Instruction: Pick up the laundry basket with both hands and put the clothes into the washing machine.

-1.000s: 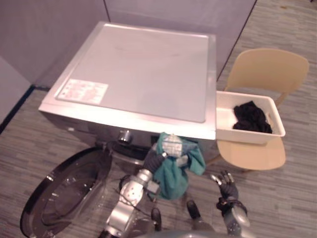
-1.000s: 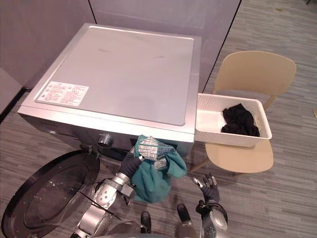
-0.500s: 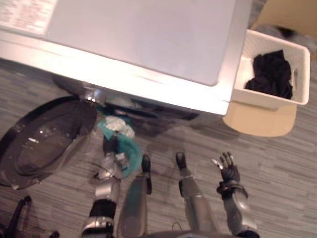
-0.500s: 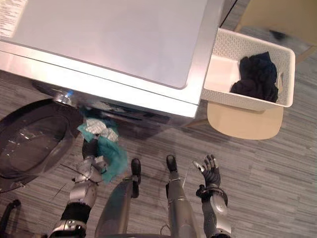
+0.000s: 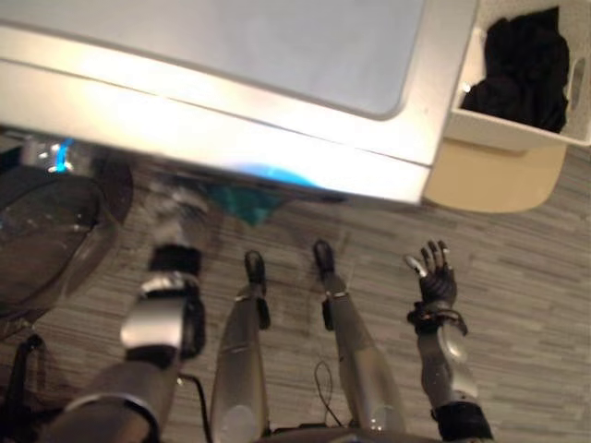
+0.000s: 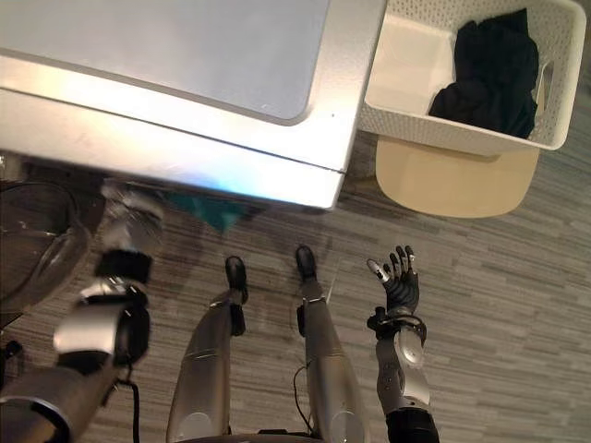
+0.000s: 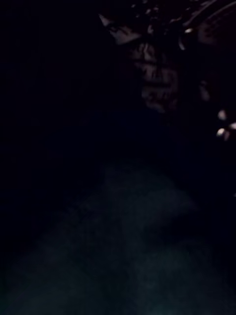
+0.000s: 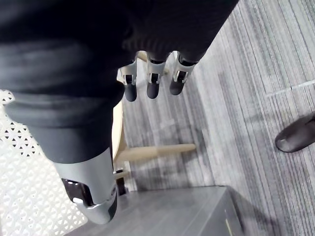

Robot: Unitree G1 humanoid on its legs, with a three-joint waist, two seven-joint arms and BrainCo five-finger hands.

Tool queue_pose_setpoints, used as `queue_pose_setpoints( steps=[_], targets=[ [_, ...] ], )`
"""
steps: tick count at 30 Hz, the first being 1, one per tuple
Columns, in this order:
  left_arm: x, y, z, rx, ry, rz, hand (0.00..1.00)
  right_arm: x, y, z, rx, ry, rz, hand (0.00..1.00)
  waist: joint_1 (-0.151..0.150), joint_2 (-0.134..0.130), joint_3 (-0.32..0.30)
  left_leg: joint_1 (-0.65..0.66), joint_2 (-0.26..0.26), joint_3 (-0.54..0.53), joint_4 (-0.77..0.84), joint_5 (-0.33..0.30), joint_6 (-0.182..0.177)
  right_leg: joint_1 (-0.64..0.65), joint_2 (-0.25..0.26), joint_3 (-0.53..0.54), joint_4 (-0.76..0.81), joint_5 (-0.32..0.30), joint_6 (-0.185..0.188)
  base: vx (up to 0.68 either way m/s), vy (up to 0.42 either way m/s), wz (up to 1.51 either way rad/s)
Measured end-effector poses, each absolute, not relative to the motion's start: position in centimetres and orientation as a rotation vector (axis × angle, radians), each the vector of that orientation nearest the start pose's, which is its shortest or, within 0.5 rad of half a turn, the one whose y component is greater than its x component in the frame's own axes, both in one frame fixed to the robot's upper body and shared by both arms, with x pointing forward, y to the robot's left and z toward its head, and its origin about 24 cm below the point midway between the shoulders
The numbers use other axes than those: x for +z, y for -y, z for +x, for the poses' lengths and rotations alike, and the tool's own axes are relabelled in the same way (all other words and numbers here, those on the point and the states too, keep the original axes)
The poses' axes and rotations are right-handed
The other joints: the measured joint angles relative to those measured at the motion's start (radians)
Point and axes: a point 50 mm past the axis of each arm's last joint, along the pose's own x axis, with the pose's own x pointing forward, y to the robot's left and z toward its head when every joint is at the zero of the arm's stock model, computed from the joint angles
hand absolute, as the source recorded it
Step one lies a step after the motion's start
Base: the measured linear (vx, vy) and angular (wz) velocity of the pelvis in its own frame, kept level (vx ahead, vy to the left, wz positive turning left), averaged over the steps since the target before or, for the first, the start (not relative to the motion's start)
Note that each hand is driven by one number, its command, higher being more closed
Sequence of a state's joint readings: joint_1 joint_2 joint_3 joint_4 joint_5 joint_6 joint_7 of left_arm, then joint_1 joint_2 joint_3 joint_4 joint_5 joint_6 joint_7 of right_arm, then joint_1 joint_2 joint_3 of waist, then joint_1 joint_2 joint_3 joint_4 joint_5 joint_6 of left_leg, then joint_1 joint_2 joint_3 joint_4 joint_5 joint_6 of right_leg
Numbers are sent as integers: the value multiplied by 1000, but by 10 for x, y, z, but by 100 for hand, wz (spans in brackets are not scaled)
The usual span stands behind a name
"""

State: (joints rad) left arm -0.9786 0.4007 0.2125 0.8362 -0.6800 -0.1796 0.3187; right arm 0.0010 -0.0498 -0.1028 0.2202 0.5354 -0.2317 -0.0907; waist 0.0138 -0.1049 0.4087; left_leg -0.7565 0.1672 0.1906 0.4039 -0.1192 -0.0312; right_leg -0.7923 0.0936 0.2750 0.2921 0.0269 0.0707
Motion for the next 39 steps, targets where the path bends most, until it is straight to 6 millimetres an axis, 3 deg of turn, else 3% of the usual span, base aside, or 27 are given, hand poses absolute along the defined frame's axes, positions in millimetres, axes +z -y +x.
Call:
queue_pose_setpoints(
  steps=[2,4,6,7,8,9,11,13,14,16,18,25,29,32,35,39],
  targets=[
    [237,-272,392,488,398,-554,100,14,200,242,-303,44,488,0,11,-6,23,-17,25,4,4,-2,-4,0,16,-1,-44,41,14,20,-32,-25],
    [256,-270,393,472,431,-571,100,14,202,234,-308,49,486,0,34,-11,33,-40,50,-1,23,-10,-16,1,34,-1,-77,66,10,-4,-42,-22],
    [274,-265,395,444,451,-513,100,12,206,220,-325,48,486,0,58,-9,34,-66,79,-13,21,-4,-28,-1,51,-1,-117,80,34,-23,-57,-7],
    [279,-264,394,440,459,-483,100,11,207,217,-327,45,485,0,60,-9,34,-74,84,-22,16,-2,-32,-10,57,-7,-100,63,17,7,-87,18],
    [293,-269,391,445,488,-406,100,8,209,213,-329,38,489,0,65,-9,36,-95,102,-45,22,6,-46,-57,55,-43,37,-18,-49,38,-72,22],
    [299,-271,390,446,503,-378,100,7,209,212,-328,35,494,0,67,-10,37,-106,108,-56,29,12,-58,-59,46,-46,48,-34,-39,66,-74,13],
    [329,-277,382,446,581,-361,100,10,213,212,-322,55,488,0,102,-14,47,-141,166,-51,39,24,-98,-52,83,-54,-30,0,-51,42,-91,-13],
    [346,-273,379,431,622,-338,100,13,218,212,-320,70,473,0,114,-15,70,-134,169,-48,3,50,-115,-52,86,-61,-43,10,-59,20,-120,8],
    [361,-267,377,424,648,-227,100,16,219,212,-310,82,469,0,119,-21,83,-124,168,-45,-25,67,-118,-49,86,-65,-54,21,-55,18,-83,19],
    [366,-262,378,437,638,-34,100,23,219,213,-296,114,478,0,123,-28,86,-113,164,-43,-45,80,-116,-38,81,-63,-74,34,-44,3,-26,11],
    [372,-251,383,498,610,300,100,34,217,215,-247,170,480,0,134,-30,85,-113,164,-45,-43,83,-111,-13,76,-59,-122,77,-36,-1,6,3],
    [388,-233,380,600,696,931,100,51,230,221,-260,284,499,0,99,-35,82,-158,125,-72,-11,82,-73,-23,40,-79,-126,105,-25,-30,28,14],
    [391,-233,377,614,713,1076,100,62,226,231,-242,336,535,0,76,-36,81,-177,110,-67,13,73,-54,-33,24,-76,-127,110,-15,-19,12,1],
    [397,-231,371,613,767,1196,100,58,222,230,-246,334,571,0,67,-42,83,-189,95,-50,9,70,-48,-39,4,-58,-154,98,4,-7,4,-2],
    [410,-228,361,627,844,1178,100,50,220,231,-247,302,580,0,63,-45,84,-222,95,-46,25,69,-47,-64,2,-52,-161,97,6,-12,-26,-9],
    [427,-234,350,696,902,974,100,49,216,232,-232,294,584,0,36,-55,87,-260,105,-24,75,49,-23,-87,2,-35,-168,114,30,-17,-19,-23]
  ],
)
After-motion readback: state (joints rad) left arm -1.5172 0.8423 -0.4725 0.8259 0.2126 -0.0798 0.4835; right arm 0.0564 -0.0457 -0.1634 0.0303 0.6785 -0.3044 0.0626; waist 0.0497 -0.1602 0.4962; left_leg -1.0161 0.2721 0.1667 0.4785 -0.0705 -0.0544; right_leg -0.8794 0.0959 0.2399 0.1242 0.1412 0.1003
